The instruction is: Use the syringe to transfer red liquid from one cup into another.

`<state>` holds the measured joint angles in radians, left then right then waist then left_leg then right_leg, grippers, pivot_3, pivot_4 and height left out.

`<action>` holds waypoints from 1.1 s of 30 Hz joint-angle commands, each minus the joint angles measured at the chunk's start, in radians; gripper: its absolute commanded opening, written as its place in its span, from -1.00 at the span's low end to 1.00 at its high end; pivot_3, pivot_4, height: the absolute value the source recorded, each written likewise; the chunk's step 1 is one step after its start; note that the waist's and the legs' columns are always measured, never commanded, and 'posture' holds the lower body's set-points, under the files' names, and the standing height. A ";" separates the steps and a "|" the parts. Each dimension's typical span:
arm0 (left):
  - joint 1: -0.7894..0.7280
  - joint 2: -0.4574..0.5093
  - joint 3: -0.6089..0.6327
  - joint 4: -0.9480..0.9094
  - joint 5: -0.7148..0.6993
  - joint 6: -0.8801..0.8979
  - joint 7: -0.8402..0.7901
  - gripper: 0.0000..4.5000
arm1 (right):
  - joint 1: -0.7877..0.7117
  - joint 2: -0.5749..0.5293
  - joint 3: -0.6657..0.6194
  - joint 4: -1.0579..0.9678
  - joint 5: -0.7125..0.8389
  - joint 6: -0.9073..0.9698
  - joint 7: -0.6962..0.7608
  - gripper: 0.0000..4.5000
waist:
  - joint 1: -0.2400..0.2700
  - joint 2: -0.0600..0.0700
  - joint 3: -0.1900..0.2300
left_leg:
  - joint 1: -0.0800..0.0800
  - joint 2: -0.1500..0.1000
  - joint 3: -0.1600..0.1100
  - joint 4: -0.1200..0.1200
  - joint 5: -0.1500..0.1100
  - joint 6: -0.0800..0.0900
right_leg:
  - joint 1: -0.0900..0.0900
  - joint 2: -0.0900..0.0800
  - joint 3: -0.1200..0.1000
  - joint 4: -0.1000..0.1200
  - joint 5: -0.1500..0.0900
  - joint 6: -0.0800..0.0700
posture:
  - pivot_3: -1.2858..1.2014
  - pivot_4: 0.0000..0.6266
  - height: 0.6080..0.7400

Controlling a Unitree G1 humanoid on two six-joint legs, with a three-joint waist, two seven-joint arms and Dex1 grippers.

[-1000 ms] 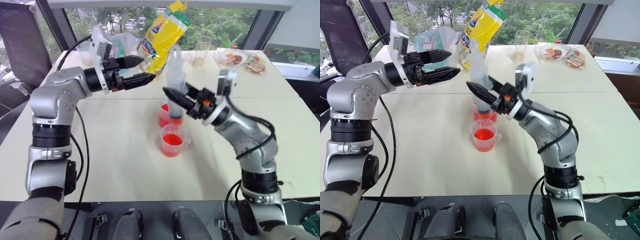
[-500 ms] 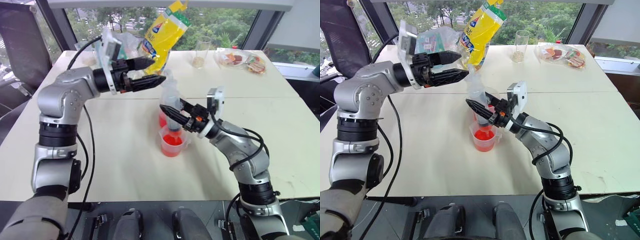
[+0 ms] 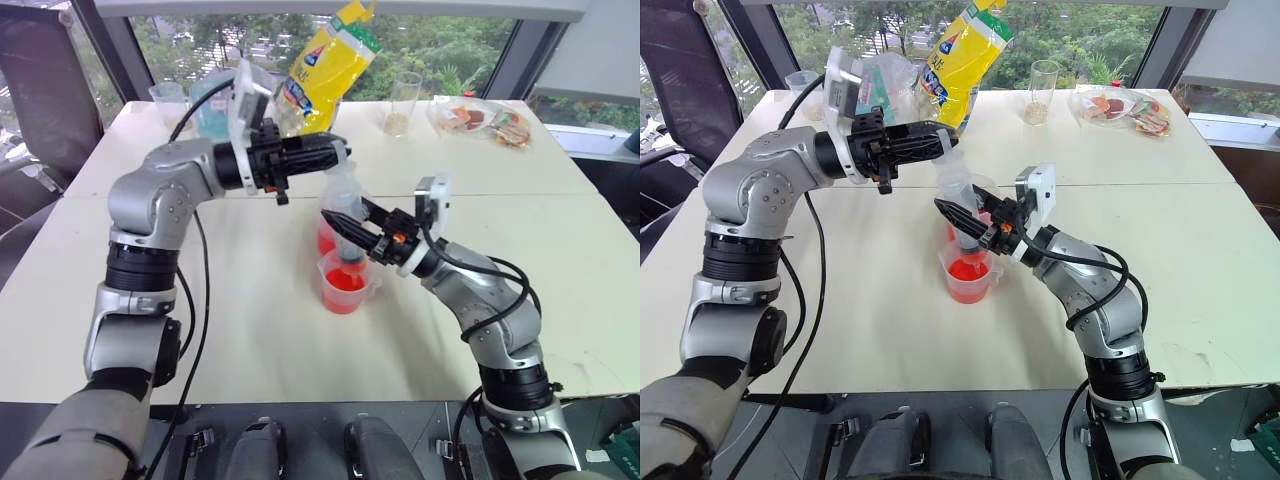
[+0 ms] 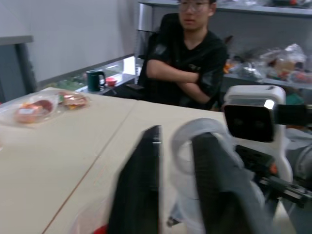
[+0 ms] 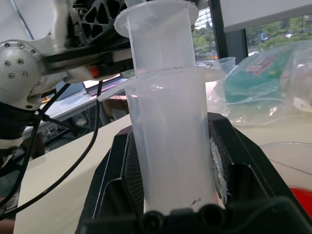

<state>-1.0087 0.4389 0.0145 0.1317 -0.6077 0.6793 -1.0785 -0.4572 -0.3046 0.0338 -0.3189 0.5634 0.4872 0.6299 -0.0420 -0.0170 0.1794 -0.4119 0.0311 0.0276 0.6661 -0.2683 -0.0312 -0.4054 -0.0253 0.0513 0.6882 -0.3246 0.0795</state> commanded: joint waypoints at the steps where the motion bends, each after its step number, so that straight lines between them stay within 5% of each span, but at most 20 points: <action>1: 0.002 -0.001 -0.005 -0.037 -0.017 0.013 -0.008 -0.99 | -0.026 0.001 -0.002 -0.059 0.018 -0.012 0.008 -0.37 | 0.000 0.000 0.000 | 0.000 0.000 0.000 0.000 0.000 0.000 | 0.000 0.000 0.000 0.000 0.000 0.000 | 0.03 -0.52 1.00; 33: 0.100 -0.019 -0.097 -0.133 -0.008 0.056 -0.026 -0.99 | -0.183 -0.001 -0.109 -0.081 0.162 0.115 -0.060 -0.37 | 0.001 0.000 0.000 | 0.000 0.000 0.000 0.000 0.000 0.000 | 0.000 0.000 0.000 0.000 0.000 0.000 | 0.03 -0.52 1.00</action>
<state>-0.9386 0.4396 0.0181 0.0508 -0.6048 0.6900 -1.0594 -0.5459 -0.3232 0.0094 -0.3189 0.6823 0.6510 0.6086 -0.0415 -0.0169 0.1794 -0.4119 0.0311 0.0275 0.6661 -0.2683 -0.0311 -0.4053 -0.0257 0.0513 0.6883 -0.3246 0.0795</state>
